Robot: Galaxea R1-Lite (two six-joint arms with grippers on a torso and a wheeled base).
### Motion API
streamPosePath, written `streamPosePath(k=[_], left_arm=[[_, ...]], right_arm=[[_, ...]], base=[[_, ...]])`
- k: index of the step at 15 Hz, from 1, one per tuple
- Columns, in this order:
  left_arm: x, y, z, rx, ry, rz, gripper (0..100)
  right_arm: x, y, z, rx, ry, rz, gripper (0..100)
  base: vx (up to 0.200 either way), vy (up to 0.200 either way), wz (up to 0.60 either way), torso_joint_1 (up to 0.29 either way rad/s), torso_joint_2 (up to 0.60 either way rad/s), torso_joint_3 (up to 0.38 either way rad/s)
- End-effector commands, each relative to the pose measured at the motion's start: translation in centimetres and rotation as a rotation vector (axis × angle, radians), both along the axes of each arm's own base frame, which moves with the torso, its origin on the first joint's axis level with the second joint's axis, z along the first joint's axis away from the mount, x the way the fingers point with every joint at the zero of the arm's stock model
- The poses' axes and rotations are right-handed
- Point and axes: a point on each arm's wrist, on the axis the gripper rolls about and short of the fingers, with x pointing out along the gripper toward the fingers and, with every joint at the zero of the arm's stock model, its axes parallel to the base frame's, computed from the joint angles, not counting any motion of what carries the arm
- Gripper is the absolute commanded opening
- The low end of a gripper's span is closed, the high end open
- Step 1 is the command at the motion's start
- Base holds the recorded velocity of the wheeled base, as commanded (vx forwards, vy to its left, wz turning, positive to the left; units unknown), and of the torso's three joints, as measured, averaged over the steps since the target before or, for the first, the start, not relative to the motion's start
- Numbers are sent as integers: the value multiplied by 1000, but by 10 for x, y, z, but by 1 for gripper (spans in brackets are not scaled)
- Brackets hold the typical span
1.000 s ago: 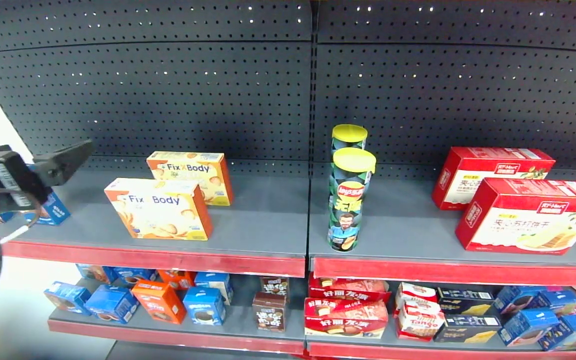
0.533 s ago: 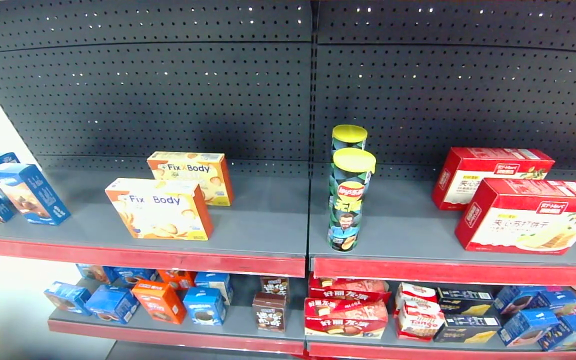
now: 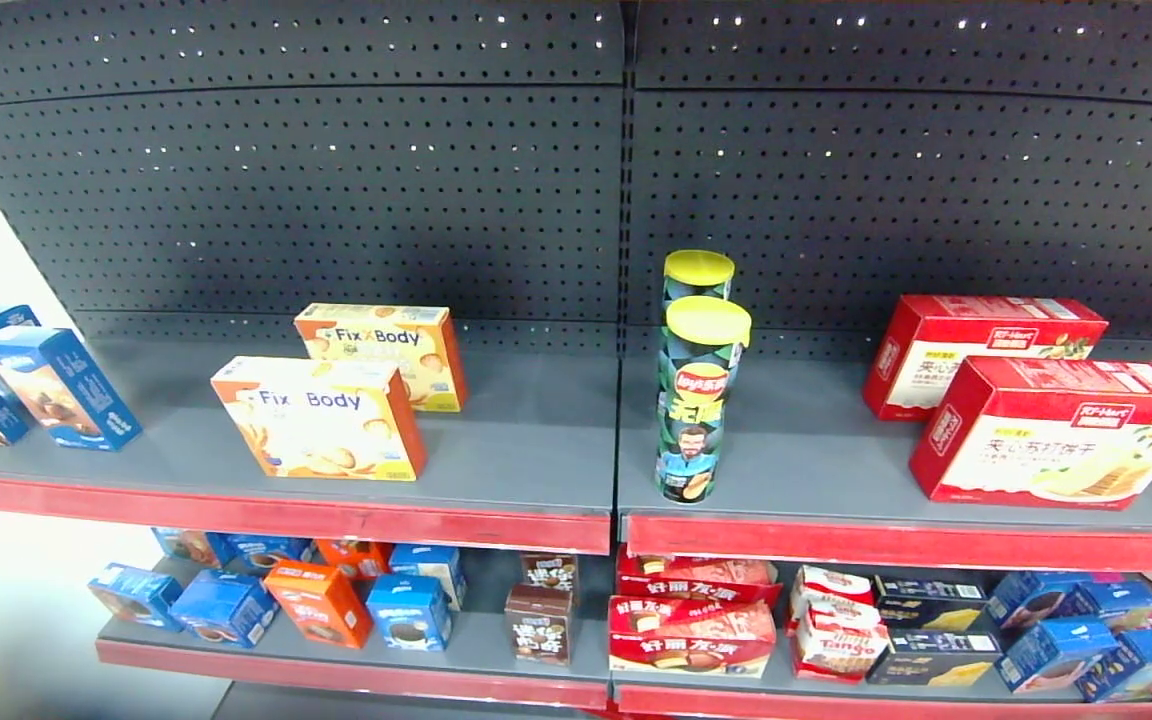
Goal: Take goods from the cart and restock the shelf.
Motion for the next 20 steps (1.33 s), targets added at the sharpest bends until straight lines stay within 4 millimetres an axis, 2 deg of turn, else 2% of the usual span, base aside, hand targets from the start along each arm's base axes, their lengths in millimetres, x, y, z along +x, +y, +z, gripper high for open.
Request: streamPosePath(k=[1, 3, 7, 11, 15, 18, 20], left_arm=[[-19, 1, -12, 8, -8, 14, 100], [-27, 2, -19, 10, 15, 37, 100], [-28, -1, -22, 13, 32, 101, 100], [-30, -2, -30, 15, 33, 109, 100], [-38, -1, -65, 15, 27, 107, 100], [-38, -1, -73, 15, 30, 106, 100], [-39, -1, -82, 15, 32, 72, 100]], right_arm=[[5, -3, 0, -4, 21, 57, 100], [9, -5, 1, -9, 31, 109, 100], [14, -14, -1, -16, 43, 278, 100], [12, -16, -4, -21, 62, 278, 100], [17, -3, 6, -12, 41, 89, 100], [23, 7, 15, -3, 2, -98, 100], [20, 11, 16, -1, -13, -203, 100]], base=[[0, 0, 0, 0, 0, 0], [0, 0, 0, 0, 0, 0], [0, 0, 0, 0, 0, 0], [0, 0, 0, 0, 0, 0], [0, 0, 0, 0, 0, 0], [0, 0, 0, 0, 0, 0], [0, 0, 0, 0, 0, 0]])
